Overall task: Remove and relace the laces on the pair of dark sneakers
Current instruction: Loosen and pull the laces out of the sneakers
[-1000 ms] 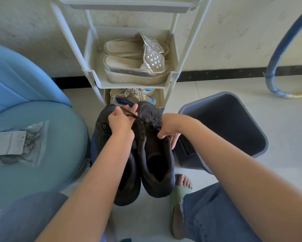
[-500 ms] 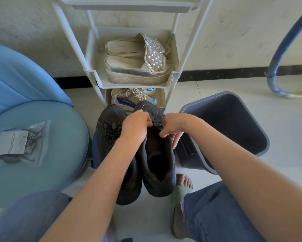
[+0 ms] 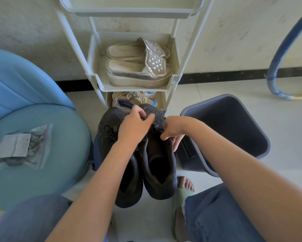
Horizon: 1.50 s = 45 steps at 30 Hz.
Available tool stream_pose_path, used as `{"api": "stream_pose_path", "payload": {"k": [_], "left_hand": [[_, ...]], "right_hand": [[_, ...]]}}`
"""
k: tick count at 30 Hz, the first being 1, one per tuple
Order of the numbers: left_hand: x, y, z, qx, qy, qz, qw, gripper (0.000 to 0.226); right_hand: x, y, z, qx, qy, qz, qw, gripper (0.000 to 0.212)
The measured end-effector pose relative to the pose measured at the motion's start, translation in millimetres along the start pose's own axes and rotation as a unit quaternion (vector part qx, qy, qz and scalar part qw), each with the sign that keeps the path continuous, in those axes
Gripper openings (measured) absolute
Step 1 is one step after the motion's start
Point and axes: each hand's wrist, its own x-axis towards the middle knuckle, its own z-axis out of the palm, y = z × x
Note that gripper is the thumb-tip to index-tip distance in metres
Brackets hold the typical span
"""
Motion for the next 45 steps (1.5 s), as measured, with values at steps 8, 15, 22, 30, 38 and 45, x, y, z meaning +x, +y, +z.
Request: {"api": "stream_pose_path", "payload": {"k": [8,15,22,30,38,45], "left_hand": [[-0.2,-5.6,4.7,0.252,-0.024,0.056,0.966,0.014],[-3.2,13.4,-8.2,-0.493,0.071,-0.057,0.865,0.020],[-7.5,-1.1,7.0,0.033,0.026,0.066,0.997,0.019],[-1.5,-0.4,4.2,0.242,-0.016,0.067,0.968,0.022],[-7.6,20.9,-9.4,-0.534,0.050,-0.080,0.840,0.030],[-13.1,1.4,2.6,0.162,0.059,0.072,0.982,0.030]], "right_hand": [[-2.3,-1.2,1.1,-0.007,0.007,-0.005,1.000,0.011],[-0.9,1.0,-0.4,-0.008,0.009,-0.010,1.000,0.010],[-2.8,-0.2,0.3,-0.016,0.012,-0.014,1.000,0.013],[-3.3,-0.6,-0.5,-0.011,0.006,-0.006,1.000,0.009],[-4.2,1.0,-0.4,-0.004,0.006,-0.004,1.000,0.017],[-1.4,0.4,-0.5,-0.002,-0.001,0.002,1.000,0.011]]}}
